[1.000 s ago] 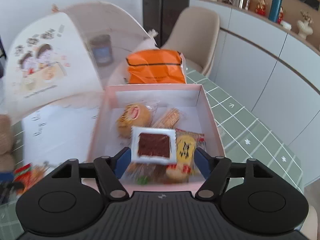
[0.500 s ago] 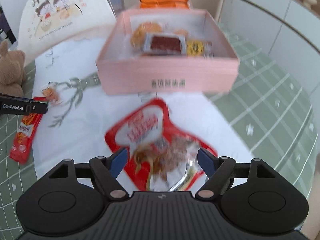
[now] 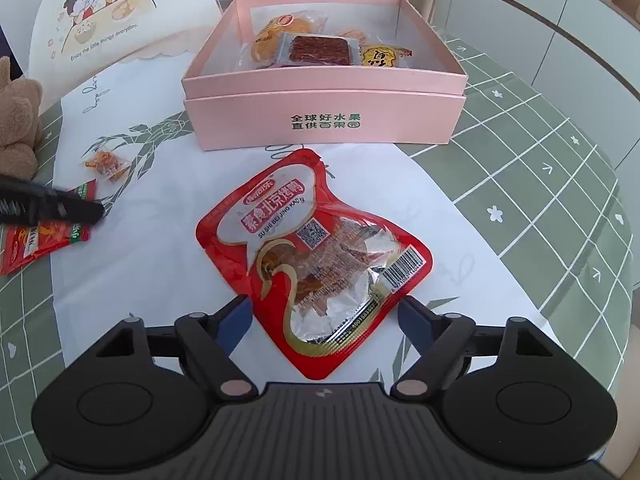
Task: Organize snacks
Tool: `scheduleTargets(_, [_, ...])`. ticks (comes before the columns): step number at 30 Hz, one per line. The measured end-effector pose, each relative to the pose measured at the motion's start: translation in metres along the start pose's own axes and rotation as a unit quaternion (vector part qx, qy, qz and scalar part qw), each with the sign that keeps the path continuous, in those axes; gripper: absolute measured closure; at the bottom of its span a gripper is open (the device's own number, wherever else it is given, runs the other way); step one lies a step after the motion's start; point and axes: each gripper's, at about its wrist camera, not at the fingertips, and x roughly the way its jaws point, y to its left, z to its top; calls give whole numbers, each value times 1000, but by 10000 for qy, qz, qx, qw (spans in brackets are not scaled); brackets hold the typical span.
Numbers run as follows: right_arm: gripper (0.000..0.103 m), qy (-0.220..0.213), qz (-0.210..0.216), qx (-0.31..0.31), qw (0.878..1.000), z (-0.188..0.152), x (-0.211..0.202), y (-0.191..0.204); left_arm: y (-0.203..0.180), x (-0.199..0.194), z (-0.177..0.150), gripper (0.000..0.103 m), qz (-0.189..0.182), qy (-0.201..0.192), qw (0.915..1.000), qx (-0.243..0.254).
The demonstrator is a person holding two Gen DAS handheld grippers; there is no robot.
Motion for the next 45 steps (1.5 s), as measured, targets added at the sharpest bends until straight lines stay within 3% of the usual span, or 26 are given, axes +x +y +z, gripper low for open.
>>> scheduleTargets(3, [15,-60,-12,24,10000,-1,2,2,24,8,9,59,532,-239,9981,-188])
scheduleTargets(6, [13,-120,-29,68,9999,-2,3,4,43,26,12,60,599,-40,9970,-483])
scheduleTargets(9, [10,-129,-31,83,9999,-2,4,5,39,40,9,65,357,203,9986,-331])
scheduleTargets(12, [6,-75,-6,44,10000,-1,5,6,20,38,3,67,189,211,9995,112])
scheduleTargets(15, [3,-53,2,22,10000,0,7,7,4,33,-3,67,-102,323,9991,242])
scheduleTargets(22, [0,-64,1,-16,10000,1,9,7,-23,20,-19,67,-852,765,9922,498])
scheduleTargets(27, [0,-103,10,-7,9999,0,9,6,-17,0,-21,67,-560,617,9947,600])
scheduleTargets(33, [0,-142,-33,78,9999,-3,8,7,18,-9,-21,67,-66,465,9987,213])
scheduleTargets(36, [0,94,23,-7,10000,4,9,6,34,-11,-27,67,146,449,9989,38])
scheduleTargets(38, [8,208,126,14,9997,8,5,6,43,-15,-31,67,209,436,9988,-63])
scheduleTargets(45, [8,-478,449,-478,9967,19,-27,48,58,-18,-43,67,290,555,9979,-178])
